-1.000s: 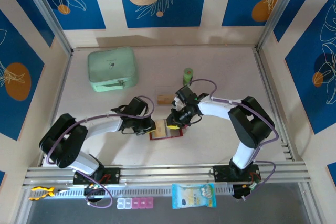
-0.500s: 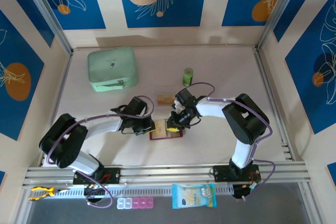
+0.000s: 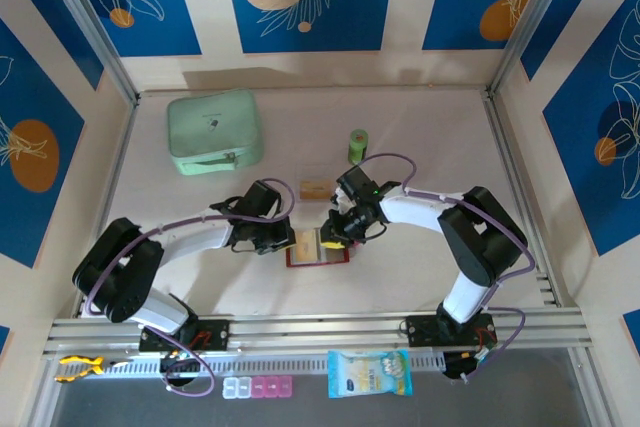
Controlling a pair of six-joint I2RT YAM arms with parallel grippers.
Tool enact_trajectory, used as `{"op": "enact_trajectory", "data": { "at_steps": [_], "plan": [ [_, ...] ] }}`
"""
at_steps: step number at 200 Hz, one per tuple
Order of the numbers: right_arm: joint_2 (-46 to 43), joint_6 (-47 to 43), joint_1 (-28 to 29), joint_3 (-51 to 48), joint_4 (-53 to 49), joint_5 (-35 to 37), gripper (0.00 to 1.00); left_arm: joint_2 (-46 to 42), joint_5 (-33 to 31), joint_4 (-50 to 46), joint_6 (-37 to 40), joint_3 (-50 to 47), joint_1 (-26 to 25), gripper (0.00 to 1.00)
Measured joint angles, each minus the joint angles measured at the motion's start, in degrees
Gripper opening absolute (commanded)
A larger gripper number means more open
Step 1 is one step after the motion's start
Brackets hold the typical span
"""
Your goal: Take the credit cards out of the card holder
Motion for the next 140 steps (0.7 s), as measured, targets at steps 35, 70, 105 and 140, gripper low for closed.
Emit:
{"op": "enact_trajectory", "data": {
  "at_steps": [35, 70, 105, 140],
  "plan": [
    [0.09, 0.66, 0.00, 0.46, 1.44, -0.85, 0.25, 0.09, 0.09, 0.85, -0.04, -0.74, 0.00, 0.06],
    [1.62, 0.98, 0.20, 1.70, 3.13, -2.14, 0.27, 1.57, 0.72, 2.40, -0.17, -1.75, 0.00, 0.06],
    [3.82, 0.98, 0.26, 2.45, 4.35, -3.45, 0.27, 2.10, 1.09, 3.32, -0.17, -1.77, 0.00, 0.06],
    [5.53, 0.96, 0.59, 3.39, 4.46, -3.89, 0.27, 2.21, 1.11, 3.45, -0.15, -1.77, 0.00, 0.05]
  ]
}}
